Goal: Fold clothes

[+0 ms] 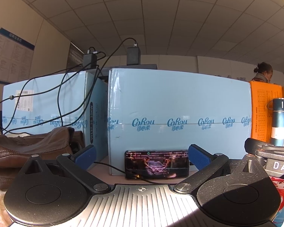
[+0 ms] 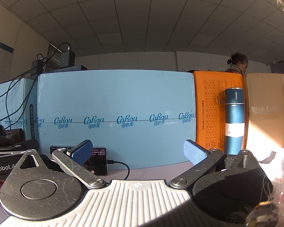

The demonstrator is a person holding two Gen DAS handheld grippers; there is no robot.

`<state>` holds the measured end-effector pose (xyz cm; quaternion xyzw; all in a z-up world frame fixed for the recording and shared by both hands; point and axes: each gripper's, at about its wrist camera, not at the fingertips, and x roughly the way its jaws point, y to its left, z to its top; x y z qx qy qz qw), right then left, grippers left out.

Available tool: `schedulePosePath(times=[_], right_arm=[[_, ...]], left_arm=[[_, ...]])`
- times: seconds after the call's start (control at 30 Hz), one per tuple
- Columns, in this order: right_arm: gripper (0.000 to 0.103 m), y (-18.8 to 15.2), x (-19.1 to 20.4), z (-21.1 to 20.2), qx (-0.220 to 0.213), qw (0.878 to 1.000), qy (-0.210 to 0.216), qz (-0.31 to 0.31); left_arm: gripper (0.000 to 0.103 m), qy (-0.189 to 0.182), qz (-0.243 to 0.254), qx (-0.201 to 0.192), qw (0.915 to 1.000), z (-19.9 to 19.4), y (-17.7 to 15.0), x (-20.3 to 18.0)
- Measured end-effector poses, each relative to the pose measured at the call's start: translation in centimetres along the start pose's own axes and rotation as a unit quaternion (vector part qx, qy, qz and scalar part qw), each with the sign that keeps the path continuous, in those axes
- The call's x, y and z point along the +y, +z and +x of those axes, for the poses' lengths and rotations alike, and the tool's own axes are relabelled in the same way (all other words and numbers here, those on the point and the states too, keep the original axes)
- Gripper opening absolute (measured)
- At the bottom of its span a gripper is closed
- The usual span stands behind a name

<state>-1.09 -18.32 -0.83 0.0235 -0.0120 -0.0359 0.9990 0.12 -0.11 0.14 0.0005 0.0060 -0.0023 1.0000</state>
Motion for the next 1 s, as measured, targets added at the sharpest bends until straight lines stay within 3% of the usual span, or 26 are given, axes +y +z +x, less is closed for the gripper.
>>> schedulePosePath(times=[1.0], right_arm=[[0.103,0.06,0.03,-0.02,0.004,1.000,0.000,0.002]], left_arm=[[0.103,-0.005,0.003,0.001,1.0000,0.19,-0.03,-0.10]])
